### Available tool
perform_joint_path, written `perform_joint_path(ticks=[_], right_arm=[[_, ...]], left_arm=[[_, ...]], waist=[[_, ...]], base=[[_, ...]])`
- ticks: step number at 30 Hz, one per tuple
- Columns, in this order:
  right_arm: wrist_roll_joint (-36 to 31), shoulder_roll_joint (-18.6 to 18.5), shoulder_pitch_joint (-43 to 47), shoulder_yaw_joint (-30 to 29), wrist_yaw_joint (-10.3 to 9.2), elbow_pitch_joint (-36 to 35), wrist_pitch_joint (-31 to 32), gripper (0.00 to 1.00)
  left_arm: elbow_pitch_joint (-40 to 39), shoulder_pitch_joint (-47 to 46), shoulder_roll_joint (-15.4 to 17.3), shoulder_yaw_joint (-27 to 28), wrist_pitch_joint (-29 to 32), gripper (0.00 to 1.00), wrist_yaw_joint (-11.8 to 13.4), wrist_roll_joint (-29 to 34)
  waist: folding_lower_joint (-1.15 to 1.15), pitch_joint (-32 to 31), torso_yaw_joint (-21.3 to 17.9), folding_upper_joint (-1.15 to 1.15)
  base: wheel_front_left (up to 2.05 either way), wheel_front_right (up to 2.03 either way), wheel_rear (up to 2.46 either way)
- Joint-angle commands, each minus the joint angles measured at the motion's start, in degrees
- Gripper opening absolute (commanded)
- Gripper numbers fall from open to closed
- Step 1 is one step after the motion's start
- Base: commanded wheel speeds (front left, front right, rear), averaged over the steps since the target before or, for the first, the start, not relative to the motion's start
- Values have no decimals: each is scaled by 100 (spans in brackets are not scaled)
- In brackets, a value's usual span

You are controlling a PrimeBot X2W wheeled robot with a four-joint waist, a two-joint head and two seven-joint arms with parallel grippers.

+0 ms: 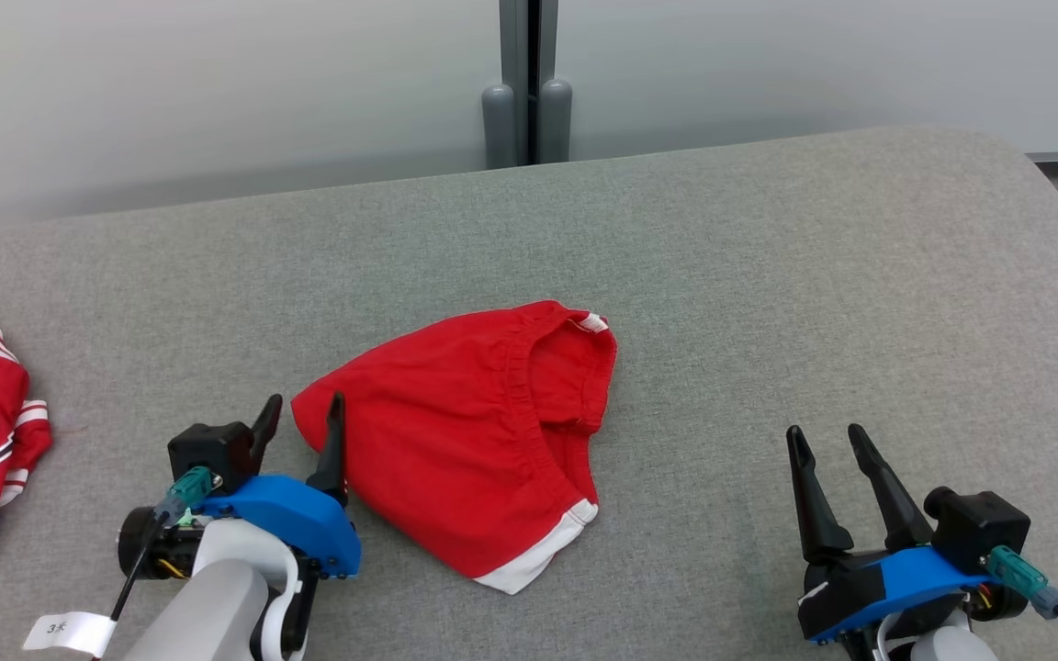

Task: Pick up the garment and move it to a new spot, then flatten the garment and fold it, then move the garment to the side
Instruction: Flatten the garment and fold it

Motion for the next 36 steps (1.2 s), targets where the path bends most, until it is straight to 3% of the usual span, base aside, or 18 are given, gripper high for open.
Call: perform_joint_path(ticks=[1,6,8,13,21,31,32,33,36], right_arm=[[-33,-26,-5,-10,2,-23,-7,100],[28,-26,40,-30,3,-24,-8,100],[49,-26,54,-62,3,-2,-11,100],[72,-26,-14,-107,3,3,-22,100],[210,-27,-112,73,3,36,-32,100],[322,-26,-239,102,3,65,-40,100],[330,-26,-234,106,3,61,-39,100],[342,-26,-231,110,3,55,-40,100],[371,-26,-223,89,3,34,-40,100]], left_arm=[[-52,4,53,-8,-30,100,64,79],[-744,-35,284,-261,45,100,447,541],[-1197,-59,352,-494,238,100,491,761],[-2231,-150,208,-1428,1196,100,80,1080],[-1829,-286,-42,-2252,2189,100,-323,1215],[-881,-587,-176,-2540,2803,100,-325,1329],[-833,-614,-212,-2538,2789,42,-361,1294],[-809,-648,-250,-2530,2747,0,-402,1262],[-835,-752,-424,-2395,2452,0,-480,1158]], waist=[[0,-2,6,0],[0,-9,32,0],[0,-8,49,0],[0,42,73,0],[0,148,-122,0],[0,310,-371,0],[0,323,-389,0],[0,335,-404,0],[0,353,-427,0]], base=[[0,0,0],[0,0,0],[0,0,0],[0,0,0],[0,0,0],[0,0,0],[0,0,0],[0,0,0],[0,0,0]])
